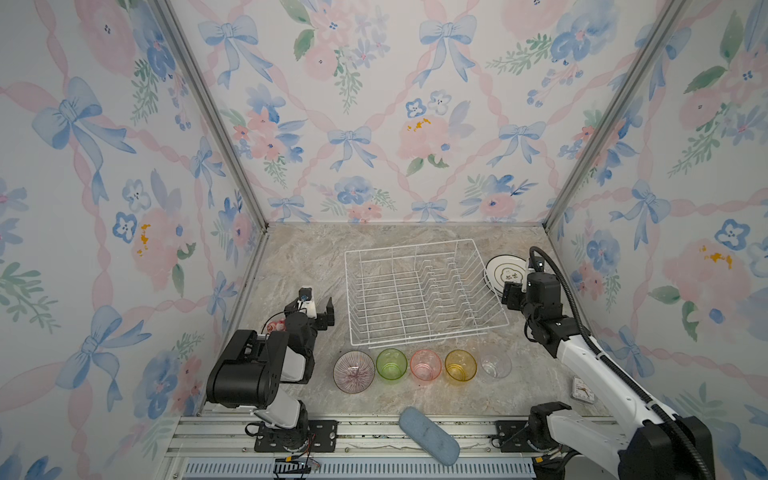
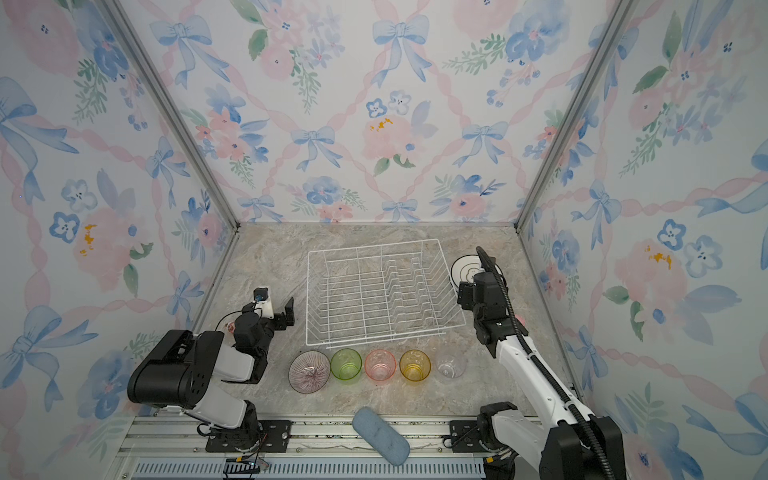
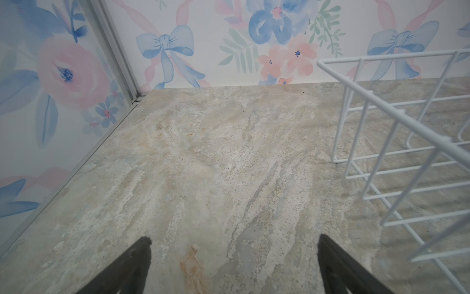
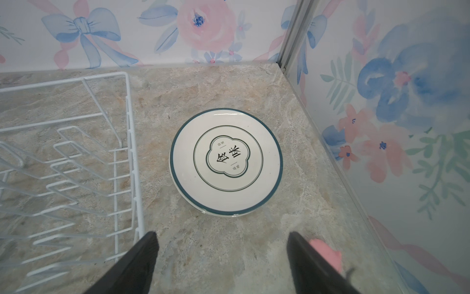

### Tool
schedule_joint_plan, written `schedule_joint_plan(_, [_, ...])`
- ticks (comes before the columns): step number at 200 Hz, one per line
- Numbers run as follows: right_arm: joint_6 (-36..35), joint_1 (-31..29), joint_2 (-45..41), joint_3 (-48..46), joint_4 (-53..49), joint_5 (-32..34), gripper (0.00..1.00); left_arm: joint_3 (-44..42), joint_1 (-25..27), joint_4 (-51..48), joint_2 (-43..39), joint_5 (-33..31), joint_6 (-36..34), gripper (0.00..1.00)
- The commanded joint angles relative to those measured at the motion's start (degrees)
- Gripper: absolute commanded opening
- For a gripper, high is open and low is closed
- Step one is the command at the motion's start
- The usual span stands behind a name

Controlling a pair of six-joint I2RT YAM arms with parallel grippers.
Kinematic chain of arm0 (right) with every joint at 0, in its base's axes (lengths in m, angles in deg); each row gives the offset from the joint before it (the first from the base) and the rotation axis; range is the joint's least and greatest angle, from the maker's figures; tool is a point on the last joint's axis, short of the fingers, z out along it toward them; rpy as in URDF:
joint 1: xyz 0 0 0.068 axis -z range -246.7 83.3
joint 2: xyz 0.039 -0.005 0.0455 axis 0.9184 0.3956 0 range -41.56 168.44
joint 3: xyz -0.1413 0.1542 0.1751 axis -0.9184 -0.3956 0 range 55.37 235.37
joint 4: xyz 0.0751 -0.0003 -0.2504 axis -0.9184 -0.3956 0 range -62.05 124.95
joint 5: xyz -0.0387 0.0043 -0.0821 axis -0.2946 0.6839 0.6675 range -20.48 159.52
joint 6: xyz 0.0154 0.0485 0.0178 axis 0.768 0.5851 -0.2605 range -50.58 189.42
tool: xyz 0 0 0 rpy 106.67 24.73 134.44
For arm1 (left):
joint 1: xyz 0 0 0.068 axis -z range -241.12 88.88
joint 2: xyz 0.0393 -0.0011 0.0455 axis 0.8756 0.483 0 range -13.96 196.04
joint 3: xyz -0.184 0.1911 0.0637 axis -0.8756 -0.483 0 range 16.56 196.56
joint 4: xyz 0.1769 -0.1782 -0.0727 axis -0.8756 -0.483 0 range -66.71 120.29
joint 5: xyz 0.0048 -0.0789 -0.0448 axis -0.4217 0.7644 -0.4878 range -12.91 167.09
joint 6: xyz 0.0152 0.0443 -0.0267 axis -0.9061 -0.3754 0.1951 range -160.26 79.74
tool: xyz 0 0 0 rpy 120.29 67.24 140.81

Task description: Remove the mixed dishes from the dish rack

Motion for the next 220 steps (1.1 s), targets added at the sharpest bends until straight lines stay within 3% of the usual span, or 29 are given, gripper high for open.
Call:
schedule_joint_plan(1, [-3.37,0.81,1.56,-3.68,12.74,2.8,0.83,0.23,-0.11,4.66,-0.6,-3.1,0.67,0.98])
schedule_joint_plan(55, [-8.15,1.46,13.19,-13.4,41.08,2.49,0.85,0.51,0.95,6.2,0.49,-2.21,-1.0,0.98])
schedule_joint_plan(91, [-6.34,3.51,20.6,-14.39,47.81,-1.3,0.85,1.31,1.02,4.67,0.54,-2.36,-1.17,0.98])
schedule_joint_plan(125, [-6.8,3.99,28.54,-18.3,63.04,-3.09,0.84,1.13,1.01,5.06,0.56,-1.94,-1.21,0.98])
schedule_joint_plan(167, [-4.82,4.96,27.14,-15.6,55.47,-1.81,0.84,1.14,1.02,5.13,0.51,-1.67,-1.39,0.98])
schedule_joint_plan(198, [-4.65,5.21,27.25,-15.8,56.12,-2.18,0.86,0.37,1.07,6.37,0.46,-2.68,-1.15,0.98])
schedule_joint_plan(209, [-4.57,5.22,27.33,-15.77,56.12,-2.14,0.92,-0.33,1.12,7.79,0.44,-3.26,-0.96,0.98])
schedule_joint_plan(213, [-4.65,5.21,27.3,-15.79,56.11,-2.1,0.99,-0.78,1.1,8.58,0.47,-3.32,-0.95,0.98])
schedule_joint_plan(220, [-4.73,5.12,27.38,-15.79,56.12,-1.95,0.97,-1.79,1.1,10.55,0.54,-3.1,-1.0,0.98])
